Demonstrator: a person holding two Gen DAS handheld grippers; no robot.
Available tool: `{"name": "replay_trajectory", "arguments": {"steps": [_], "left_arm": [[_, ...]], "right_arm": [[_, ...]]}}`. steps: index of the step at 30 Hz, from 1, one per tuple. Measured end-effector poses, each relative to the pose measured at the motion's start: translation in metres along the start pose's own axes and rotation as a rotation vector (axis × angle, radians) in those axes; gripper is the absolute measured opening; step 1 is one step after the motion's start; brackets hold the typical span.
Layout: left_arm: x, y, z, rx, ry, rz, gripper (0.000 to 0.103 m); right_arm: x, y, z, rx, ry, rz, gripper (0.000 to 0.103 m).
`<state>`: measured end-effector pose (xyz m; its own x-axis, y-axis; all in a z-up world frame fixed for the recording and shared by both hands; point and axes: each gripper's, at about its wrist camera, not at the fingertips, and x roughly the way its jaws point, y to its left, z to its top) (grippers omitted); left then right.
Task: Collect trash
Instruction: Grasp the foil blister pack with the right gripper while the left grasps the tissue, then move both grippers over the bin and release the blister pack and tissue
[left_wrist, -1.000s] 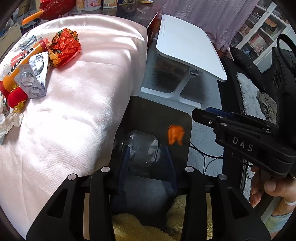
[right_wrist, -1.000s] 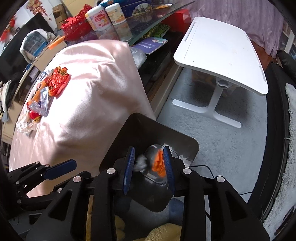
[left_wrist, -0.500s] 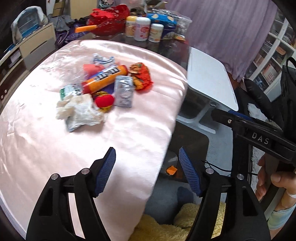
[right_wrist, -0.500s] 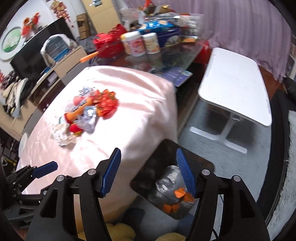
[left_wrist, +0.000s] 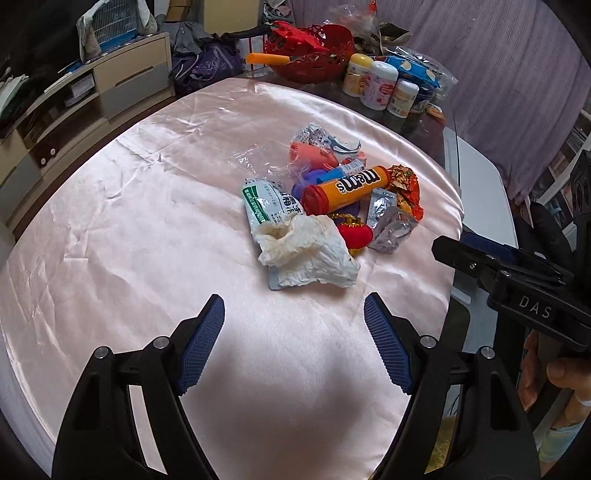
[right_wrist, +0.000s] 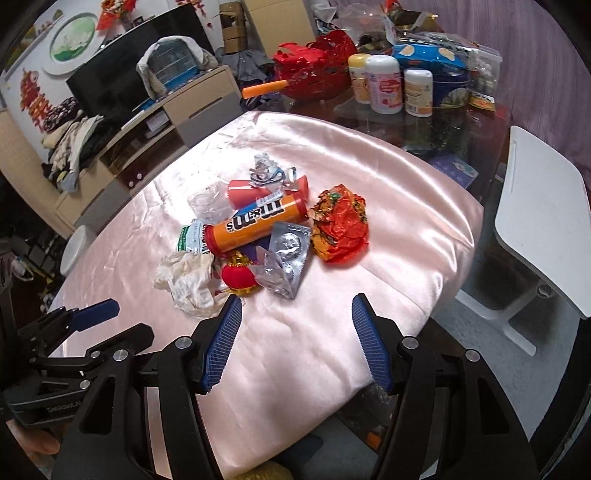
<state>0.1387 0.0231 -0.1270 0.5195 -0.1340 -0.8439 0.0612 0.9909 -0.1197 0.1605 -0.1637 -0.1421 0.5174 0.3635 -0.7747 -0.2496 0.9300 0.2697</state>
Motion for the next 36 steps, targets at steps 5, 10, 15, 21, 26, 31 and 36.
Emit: {"name": "replay_trajectory", "arguments": {"steps": [5, 10, 15, 21, 26, 31, 36], "left_arm": [[0.015, 0.002, 0.011, 0.012, 0.008, -0.008, 0.073], [0.027, 0.007, 0.019, 0.014, 0.019, -0.015, 0.069], [0.038, 0.006, 0.028, 0.03, 0.023, -0.038, 0.061], [0.052, 0.004, 0.033, 0.04, 0.039, -0.074, 0.04], [0.052, 0.0, 0.037, 0.058, 0.025, -0.09, 0.011], [0.042, -0.002, 0.037, 0.073, -0.004, -0.087, 0.002], [0.021, 0.0, 0.036, 0.067, -0.037, -0.07, 0.001]], "right_arm": [[0.017, 0.003, 0.01, 0.011, 0.014, 0.022, 0.057], [0.035, 0.007, 0.017, 0.011, 0.029, 0.041, 0.051], [0.05, 0.01, 0.021, 0.004, 0.053, 0.052, 0.037], [0.053, 0.008, 0.021, -0.01, 0.041, 0.045, 0.03], [0.043, 0.004, 0.02, -0.008, 0.02, 0.038, 0.029], [0.031, 0.005, 0.02, -0.009, -0.001, 0.042, 0.029], [0.016, 0.009, 0.02, -0.018, -0.022, 0.055, 0.029]]}}
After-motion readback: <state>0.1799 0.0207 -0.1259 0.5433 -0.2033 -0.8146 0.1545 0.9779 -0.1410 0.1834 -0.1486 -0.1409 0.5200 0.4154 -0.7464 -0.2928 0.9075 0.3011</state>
